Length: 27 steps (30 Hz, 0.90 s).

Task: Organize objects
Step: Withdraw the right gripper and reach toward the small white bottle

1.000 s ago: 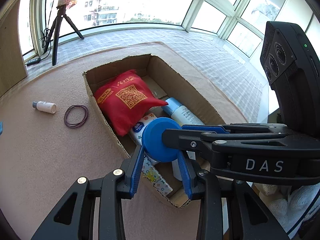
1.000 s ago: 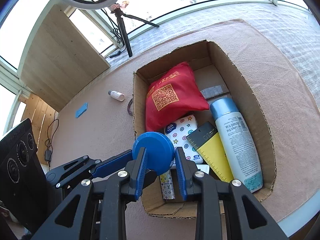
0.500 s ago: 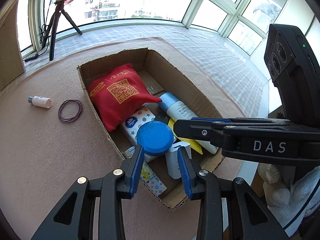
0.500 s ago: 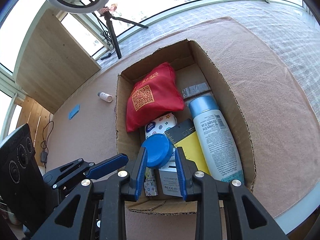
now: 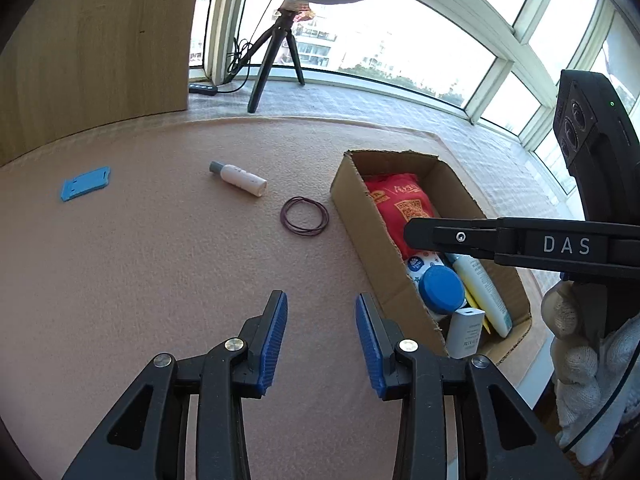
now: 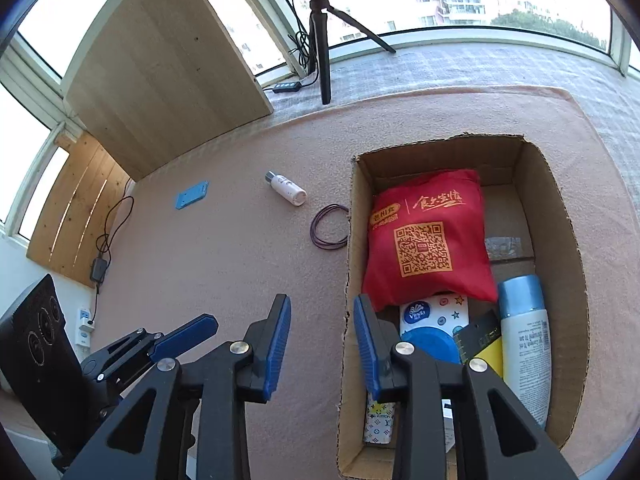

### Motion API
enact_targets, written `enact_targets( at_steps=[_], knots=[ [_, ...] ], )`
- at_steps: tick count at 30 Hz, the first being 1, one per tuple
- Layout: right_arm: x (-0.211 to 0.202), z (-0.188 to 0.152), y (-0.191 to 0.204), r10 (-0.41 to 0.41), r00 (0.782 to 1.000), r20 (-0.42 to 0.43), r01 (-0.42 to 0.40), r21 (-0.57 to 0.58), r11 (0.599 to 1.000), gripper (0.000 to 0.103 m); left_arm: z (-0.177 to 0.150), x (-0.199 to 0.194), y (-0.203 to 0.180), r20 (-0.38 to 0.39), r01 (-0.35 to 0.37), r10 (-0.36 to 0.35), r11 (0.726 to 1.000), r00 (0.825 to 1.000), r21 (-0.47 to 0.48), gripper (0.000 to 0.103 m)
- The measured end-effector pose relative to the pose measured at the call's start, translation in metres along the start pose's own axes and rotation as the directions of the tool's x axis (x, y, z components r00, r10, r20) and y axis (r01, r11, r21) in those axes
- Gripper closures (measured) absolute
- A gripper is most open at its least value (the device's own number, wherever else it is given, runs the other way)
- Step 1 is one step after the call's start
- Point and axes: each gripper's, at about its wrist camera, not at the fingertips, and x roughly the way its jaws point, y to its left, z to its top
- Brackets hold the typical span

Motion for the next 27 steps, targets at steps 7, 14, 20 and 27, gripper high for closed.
enact_targets(
  at_steps=[7,14,20,27],
  knots=[
    [0.036,0.024,0.050,0.041,0.998,-0.053,-0.047,-0.108,0.993,0.067,-0.010,-0.021,0.066,0.034,-0.091,0.096,0.987,0.995,-0.135,0.047],
    [0.060,0.052,0.068,0.038,0.998,-0.054,-0.045,-0.127,0.991,0.067,-0.015,-0.031,0.110,0.028,-0.126,0.135,0.971,0.990,-0.201,0.047],
    [0.077,0.079,0.065,-0.007,0.998,-0.055,0.000,-0.129,0.992,0.067,-0.014,-0.046,0.139,0.020,-0.162,0.170,0.965,0.985,-0.206,0.047],
    [0.094,0.109,0.037,-0.080,0.995,-0.064,0.075,-0.077,0.994,0.067,-0.006,-0.059,0.193,0.017,-0.183,0.196,0.944,0.981,-0.275,0.047]
  ],
)
